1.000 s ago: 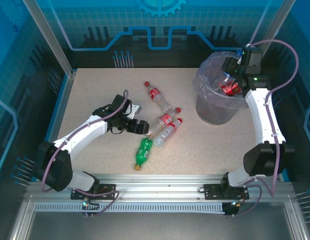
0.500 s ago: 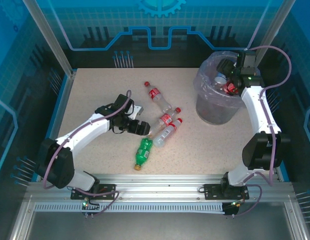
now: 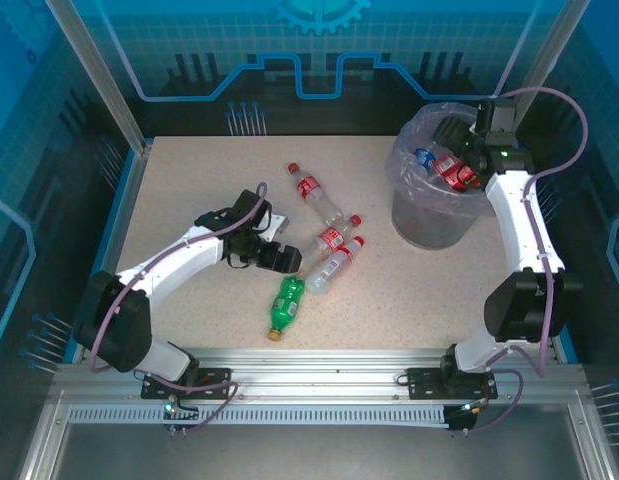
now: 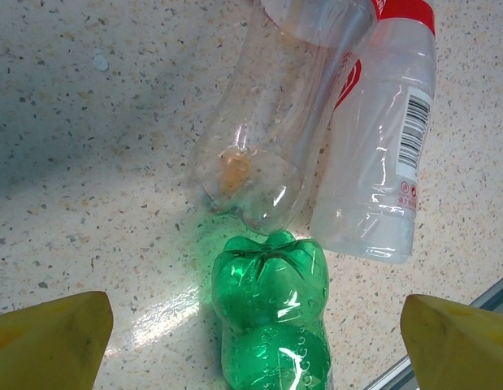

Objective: Put the plastic bottles in the bin

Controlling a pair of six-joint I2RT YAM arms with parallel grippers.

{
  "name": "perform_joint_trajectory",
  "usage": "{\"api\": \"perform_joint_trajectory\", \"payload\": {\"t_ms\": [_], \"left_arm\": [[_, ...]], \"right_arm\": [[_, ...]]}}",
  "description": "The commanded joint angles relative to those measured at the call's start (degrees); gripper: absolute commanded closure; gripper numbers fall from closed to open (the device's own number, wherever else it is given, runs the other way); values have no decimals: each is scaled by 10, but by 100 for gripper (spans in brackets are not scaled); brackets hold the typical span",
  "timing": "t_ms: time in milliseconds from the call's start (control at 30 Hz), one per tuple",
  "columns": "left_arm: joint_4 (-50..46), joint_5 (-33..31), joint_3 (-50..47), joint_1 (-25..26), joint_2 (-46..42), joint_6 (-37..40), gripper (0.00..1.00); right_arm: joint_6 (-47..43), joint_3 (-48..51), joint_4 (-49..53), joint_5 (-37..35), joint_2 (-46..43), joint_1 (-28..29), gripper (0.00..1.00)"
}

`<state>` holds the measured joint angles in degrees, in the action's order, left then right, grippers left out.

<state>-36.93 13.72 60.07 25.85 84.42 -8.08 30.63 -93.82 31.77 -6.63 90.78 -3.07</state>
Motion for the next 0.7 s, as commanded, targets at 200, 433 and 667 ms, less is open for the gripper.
{"api": "perform_joint_trajectory", "payload": {"t_ms": [200,433,667], "left_arm": [[-124,58,13,24,-46,21,4],[-166,54,-12,80,-66,-55,3],[-193,4,-25,98,-39,-160,4]], "right_arm": [[-79,-20,64,24,-87,24,18],[-61,53,71,29,-160,55,18],[-43,95,61,42,-175,72,14]]}}
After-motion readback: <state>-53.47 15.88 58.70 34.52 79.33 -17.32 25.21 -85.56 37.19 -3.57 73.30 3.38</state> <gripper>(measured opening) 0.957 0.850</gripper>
